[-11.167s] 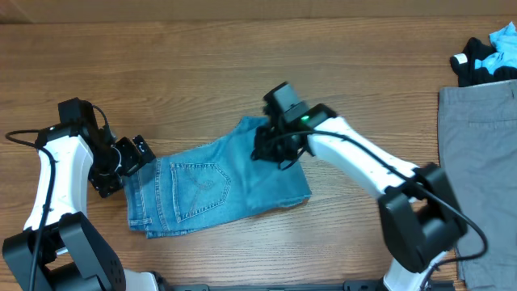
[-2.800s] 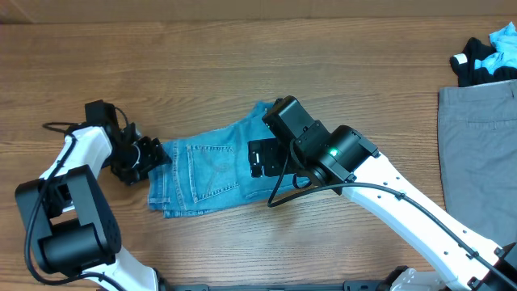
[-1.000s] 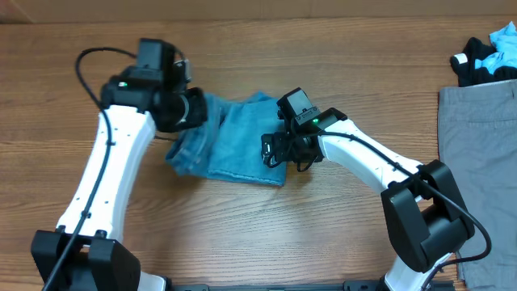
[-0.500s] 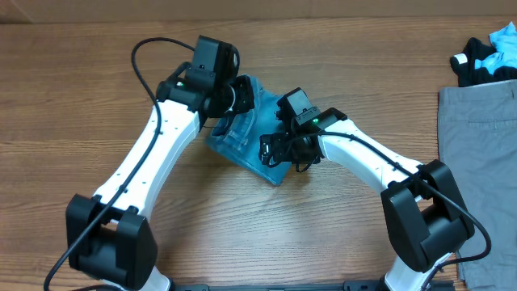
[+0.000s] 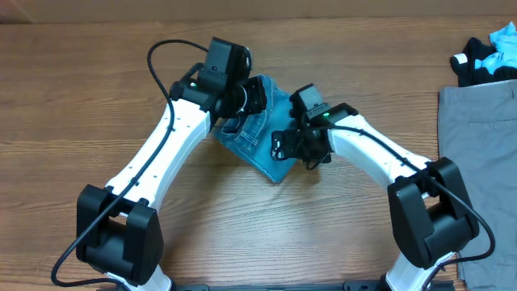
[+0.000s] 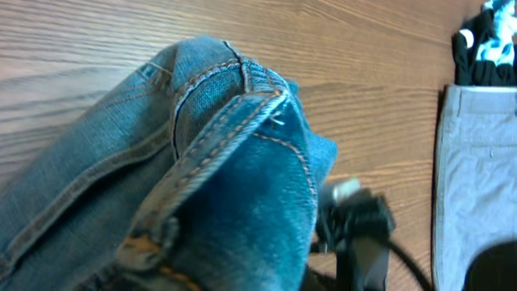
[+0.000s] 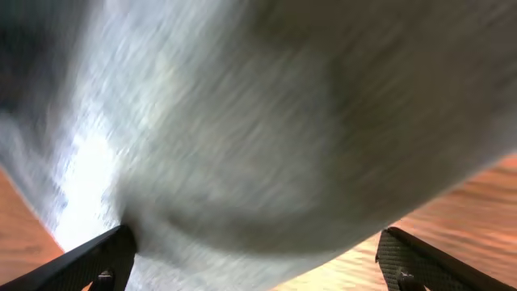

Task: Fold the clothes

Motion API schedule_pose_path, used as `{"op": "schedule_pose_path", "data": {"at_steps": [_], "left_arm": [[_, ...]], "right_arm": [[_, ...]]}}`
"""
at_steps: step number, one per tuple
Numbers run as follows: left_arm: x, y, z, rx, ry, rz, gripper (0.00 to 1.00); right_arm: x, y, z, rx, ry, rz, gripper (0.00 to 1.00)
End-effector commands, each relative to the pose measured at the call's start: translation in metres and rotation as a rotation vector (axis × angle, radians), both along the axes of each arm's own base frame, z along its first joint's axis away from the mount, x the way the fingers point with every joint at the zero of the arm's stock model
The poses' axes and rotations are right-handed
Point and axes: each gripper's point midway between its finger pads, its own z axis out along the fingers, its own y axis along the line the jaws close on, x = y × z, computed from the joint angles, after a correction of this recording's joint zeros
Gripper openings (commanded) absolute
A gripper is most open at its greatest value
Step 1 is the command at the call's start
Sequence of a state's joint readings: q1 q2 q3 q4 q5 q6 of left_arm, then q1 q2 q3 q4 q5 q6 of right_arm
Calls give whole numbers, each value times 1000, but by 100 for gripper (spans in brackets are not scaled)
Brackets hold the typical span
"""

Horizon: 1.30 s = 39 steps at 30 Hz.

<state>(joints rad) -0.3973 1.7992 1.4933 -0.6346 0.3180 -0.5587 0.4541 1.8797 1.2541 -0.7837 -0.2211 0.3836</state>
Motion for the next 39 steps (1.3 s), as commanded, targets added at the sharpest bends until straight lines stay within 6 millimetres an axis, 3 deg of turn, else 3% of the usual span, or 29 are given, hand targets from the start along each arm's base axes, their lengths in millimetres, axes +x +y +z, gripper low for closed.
{"op": "schedule_pose_path", "data": {"at_steps": [1,6,10,15,20,22,24,29,33,39], "left_arm": [[-8,-27,6,-29,-7,-64,13],[-11,-35,5,-15,-21,-72,12],[-14,-46,0,-17,-18,-91,18],[-16,-63,-17,-22,12,-101,16],[-19,-91,-29,-87,26,-161,14],[-22,-105,-35,-112,32,-191,21],[-27,-117,-45,-116,45,-208,38],[-37,-126,-61,-97,76,-235,56],[-39,-128,-44,-135,56,-271,58],[-34,-105,28,-167,-79,-295,68]], "right_arm": [[5,-14,1,-7,0,-20,100],[8,-40,8,-25,27,-50,100],[17,-62,20,-27,3,-99,100],[33,-109,69,-23,-82,-215,100],[31,-146,119,12,-182,-289,100],[26,-154,131,34,-200,-306,100],[22,-159,138,55,-203,-320,100],[16,-160,139,66,-189,-309,100],[18,-160,140,68,-197,-309,100],[24,-161,146,91,-222,-325,100]]}}
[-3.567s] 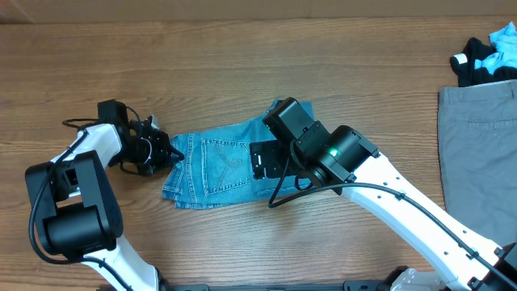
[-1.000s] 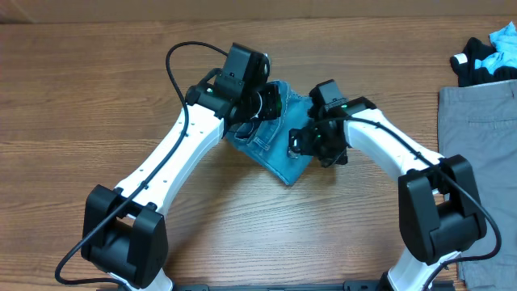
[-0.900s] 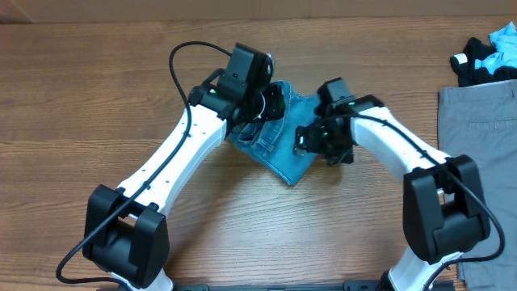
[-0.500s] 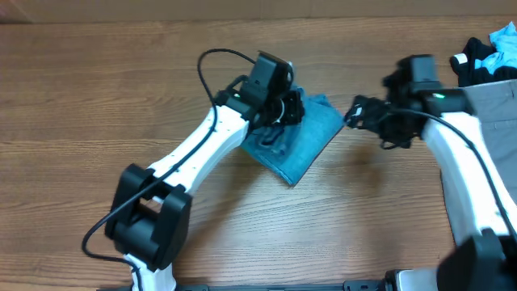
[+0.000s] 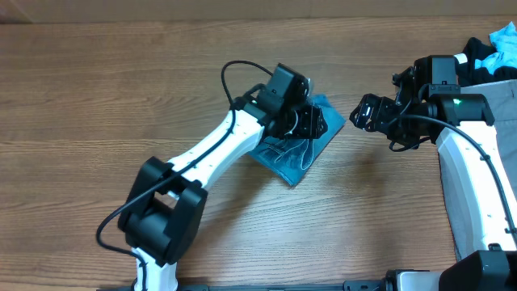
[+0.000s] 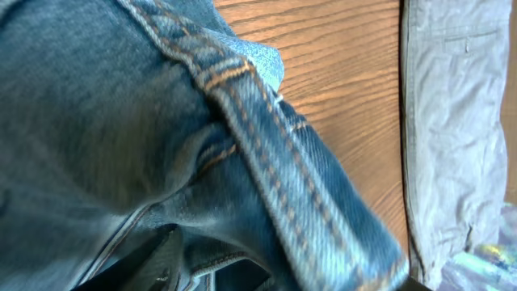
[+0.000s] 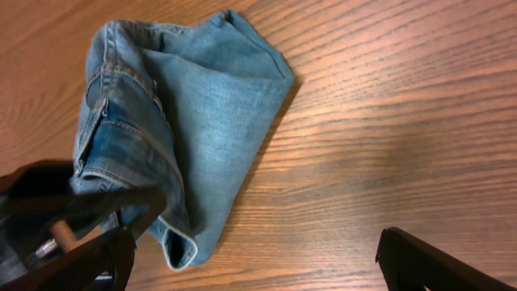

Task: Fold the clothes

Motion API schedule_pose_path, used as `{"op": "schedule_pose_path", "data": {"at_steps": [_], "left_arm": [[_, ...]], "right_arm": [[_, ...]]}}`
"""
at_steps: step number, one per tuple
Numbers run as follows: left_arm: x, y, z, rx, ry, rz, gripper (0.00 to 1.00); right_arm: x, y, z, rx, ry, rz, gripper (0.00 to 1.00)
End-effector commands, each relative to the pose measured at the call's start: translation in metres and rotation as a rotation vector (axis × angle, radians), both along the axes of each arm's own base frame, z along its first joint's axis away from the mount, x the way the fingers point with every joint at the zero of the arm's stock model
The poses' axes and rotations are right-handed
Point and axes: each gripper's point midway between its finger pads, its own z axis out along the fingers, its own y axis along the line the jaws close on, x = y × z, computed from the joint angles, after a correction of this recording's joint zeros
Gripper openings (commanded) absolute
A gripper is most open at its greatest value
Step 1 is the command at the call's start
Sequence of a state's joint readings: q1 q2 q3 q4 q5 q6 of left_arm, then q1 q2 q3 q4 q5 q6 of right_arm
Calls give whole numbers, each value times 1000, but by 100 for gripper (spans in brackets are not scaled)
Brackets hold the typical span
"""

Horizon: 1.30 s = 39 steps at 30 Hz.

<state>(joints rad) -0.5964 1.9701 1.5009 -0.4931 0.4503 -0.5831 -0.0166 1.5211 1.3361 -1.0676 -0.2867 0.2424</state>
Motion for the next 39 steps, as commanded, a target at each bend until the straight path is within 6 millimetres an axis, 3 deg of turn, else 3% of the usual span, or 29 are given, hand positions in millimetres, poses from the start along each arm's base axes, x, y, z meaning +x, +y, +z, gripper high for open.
{"op": "schedule_pose_path", "data": {"at_steps": [1,3,5,9,11,13,14,15,17,19,21,24,30,34,39], "left_arm": [[9,11,89,-100,-171,-26,73],[7,29,111,-92,-212,-16,82],[8,55,124,-54,-224,42,100],[13,109,124,28,-179,164,100],[14,128,111,70,-126,203,98],[13,139,92,109,-75,207,88],[11,141,80,125,-41,208,78],[10,142,69,139,-9,206,68],[6,137,44,158,59,187,53],[3,131,22,173,124,180,45],[2,125,3,181,179,181,39],[2,114,-18,172,218,153,39],[2,110,-57,198,299,157,41],[-3,111,-73,219,338,153,42],[-11,111,-82,242,361,121,45]], "right_arm": [[8,-3,14,23,-45,-12,100],[11,-9,20,27,-61,-28,100],[16,-12,27,43,-79,-51,100],[27,12,50,178,-175,50,100],[31,32,63,271,-225,121,99],[35,52,77,330,-284,198,94],[36,60,81,343,-307,228,87],[37,68,85,348,-326,251,73],[39,85,86,364,-330,271,24],[40,102,84,387,-315,288,9],[40,119,75,395,-296,326,4],[40,141,55,404,-247,371,4],[53,163,3,467,-135,408,4],[66,150,-50,423,-35,343,4],[72,113,-111,361,92,245,4]]}}
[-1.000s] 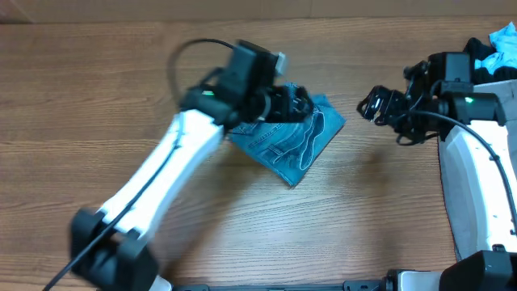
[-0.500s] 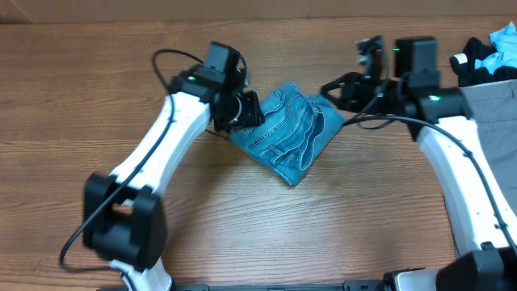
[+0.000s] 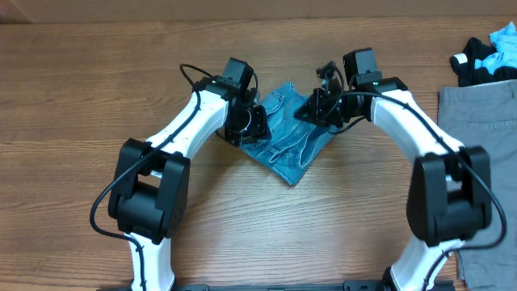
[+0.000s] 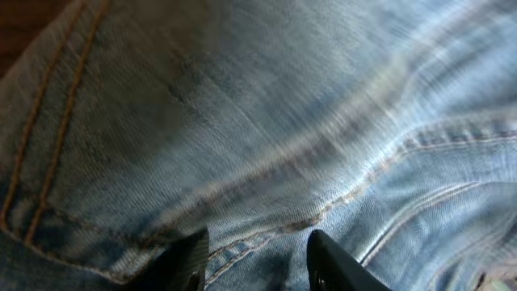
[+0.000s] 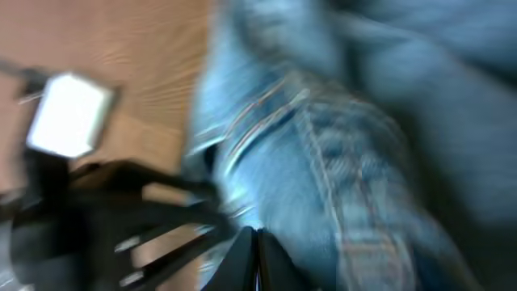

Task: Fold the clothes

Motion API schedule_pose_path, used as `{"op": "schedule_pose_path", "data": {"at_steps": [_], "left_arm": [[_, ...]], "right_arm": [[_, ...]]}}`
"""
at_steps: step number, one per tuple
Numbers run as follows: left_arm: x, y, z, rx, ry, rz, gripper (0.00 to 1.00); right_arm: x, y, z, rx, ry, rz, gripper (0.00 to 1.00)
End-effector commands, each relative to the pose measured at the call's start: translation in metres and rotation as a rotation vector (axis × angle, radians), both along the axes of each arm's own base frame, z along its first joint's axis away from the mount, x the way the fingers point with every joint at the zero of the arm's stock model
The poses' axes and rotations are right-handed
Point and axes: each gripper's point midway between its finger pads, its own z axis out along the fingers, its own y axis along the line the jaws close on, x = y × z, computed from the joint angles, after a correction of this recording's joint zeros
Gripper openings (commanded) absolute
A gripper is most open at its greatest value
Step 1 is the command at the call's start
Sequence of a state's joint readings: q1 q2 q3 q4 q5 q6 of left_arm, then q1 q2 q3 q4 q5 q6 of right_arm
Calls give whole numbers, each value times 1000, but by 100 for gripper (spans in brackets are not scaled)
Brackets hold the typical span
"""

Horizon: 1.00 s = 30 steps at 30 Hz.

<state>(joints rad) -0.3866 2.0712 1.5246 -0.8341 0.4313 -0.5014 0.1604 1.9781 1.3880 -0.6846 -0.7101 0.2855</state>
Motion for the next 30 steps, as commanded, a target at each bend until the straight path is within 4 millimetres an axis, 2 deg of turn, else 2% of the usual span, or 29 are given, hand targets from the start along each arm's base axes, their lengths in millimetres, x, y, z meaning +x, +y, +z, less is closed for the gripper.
{"op": "schedule_pose_path", "data": {"at_steps": [1,5,8,11,12,16,19,23,27,30], "left_arm": [[-14,-4,-14,16,54,-27,45],[-18,-9,-14,16,43,-70,40],[-19,-11,-14,14,38,-82,35],[-21,-17,-6,-27,27,-115,14],[-22,-20,-1,-50,23,-126,11],[-21,-32,27,-125,-56,-189,11],[-18,-41,60,-136,-183,-247,14],[-18,-53,82,-144,-272,-269,19],[-25,-70,76,-146,-269,-296,22],[-34,-79,53,-112,-206,-285,22]], "right_arm": [[10,-31,-34,-63,49,-46,4],[4,-65,-72,-120,143,-84,4],[4,-78,-72,-105,151,-100,4],[9,-81,-53,-53,113,-108,4],[11,-79,-43,-28,89,-100,4],[14,-75,-3,13,3,-88,4],[14,-74,33,14,-80,-87,8],[10,-74,61,20,-122,-99,12],[6,-76,72,20,-138,-102,12],[4,-75,72,24,-131,-100,12]]}}
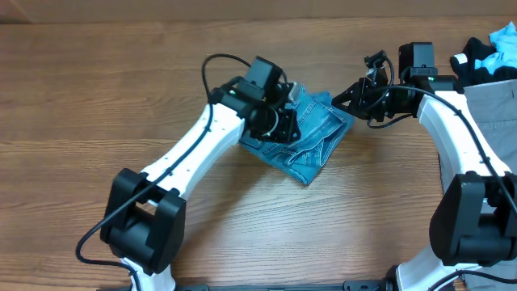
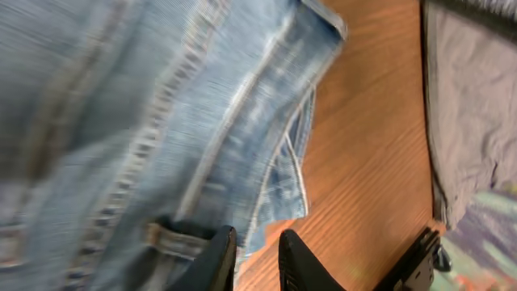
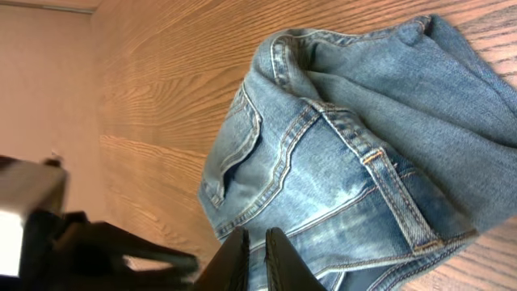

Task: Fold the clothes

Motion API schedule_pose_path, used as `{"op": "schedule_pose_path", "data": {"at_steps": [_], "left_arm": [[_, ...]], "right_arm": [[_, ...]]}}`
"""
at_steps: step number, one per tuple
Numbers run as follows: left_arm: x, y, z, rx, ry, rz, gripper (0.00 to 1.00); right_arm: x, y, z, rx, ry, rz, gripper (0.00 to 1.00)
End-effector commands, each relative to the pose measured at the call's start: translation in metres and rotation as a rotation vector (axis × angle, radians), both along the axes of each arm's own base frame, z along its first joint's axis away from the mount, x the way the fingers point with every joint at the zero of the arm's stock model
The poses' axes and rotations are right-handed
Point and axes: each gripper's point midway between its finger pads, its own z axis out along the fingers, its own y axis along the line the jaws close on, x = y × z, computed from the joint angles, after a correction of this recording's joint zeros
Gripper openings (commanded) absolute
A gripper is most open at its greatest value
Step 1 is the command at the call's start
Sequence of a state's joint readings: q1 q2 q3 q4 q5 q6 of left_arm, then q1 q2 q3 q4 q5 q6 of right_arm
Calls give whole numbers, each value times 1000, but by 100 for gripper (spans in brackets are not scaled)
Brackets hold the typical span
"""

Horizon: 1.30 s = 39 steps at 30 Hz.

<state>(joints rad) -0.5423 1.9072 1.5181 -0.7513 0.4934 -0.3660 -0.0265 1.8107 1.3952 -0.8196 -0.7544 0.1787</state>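
Note:
The folded blue jeans (image 1: 317,139) lie crumpled at mid-table. They fill the left wrist view (image 2: 121,97) and show whole in the right wrist view (image 3: 339,162). My left gripper (image 1: 281,129) sits on their left part, and its fingers (image 2: 257,242) stand closed to a narrow gap over a denim edge. My right gripper (image 1: 343,97) hovers at the jeans' upper right corner. It is shut (image 3: 257,246) and holds nothing, with the jeans lying beyond its tips.
Grey trousers (image 1: 505,113) lie flat at the right edge of the table and also show in the left wrist view (image 2: 477,97). A pile of black and light-blue clothes (image 1: 493,48) sits at the far right corner. Bare wood surrounds the jeans.
Both grippers have moved right, and the jeans lie further right too. The left fingers have closed from wide apart to a narrow gap. The right gripper was on the denim and is now off it.
At first both grippers were on the jeans left of centre. Then the left gripper was on them further right while the right arm was off by the grey trousers. Then both were on them again, the left open. Now they lie further right.

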Motion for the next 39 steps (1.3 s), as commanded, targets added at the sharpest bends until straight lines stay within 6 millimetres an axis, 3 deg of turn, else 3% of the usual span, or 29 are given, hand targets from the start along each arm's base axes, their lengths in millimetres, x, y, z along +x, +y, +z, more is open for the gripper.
{"op": "schedule_pose_path", "data": {"at_steps": [1,6,13,17,21,23,24,26,27,29,30,32,34,39], "left_arm": [[-8,-9,-32,58,66,6,22],[-29,-23,-73,76,186,-37,21],[-54,-36,-103,113,264,-88,22],[-56,-41,-90,91,223,-133,15],[-45,-41,-45,47,93,-158,21],[-34,-33,-15,43,0,-130,34],[-27,-26,0,50,-51,-111,47],[-11,-6,27,72,-143,-43,89],[-2,6,38,84,-180,-3,100],[23,40,55,112,-242,100,100],[34,55,58,118,-252,144,100],[54,81,58,96,-246,202,100],[68,93,54,31,-232,189,100],[95,106,22,-95,-194,133,100]], "right_arm": [[2,-2,8,2,-19,-2,12],[5,-6,7,-11,-28,-12,13],[8,-17,5,-28,-27,-40,13],[8,-18,5,-27,-27,-42,15],[7,-18,7,-28,-30,-43,21],[6,-18,10,-28,-34,-43,22],[4,-18,13,-31,-38,-42,23],[2,-20,22,-48,-58,-48,25],[0,-22,27,-62,-73,-51,26],[-9,-22,45,-76,-115,-36,33],[-14,-21,51,-79,-123,-31,43],[-28,-21,63,-83,-124,-24,78],[-40,-20,69,-81,-104,-23,95],[-69,-17,73,-91,-48,18,96]]}}
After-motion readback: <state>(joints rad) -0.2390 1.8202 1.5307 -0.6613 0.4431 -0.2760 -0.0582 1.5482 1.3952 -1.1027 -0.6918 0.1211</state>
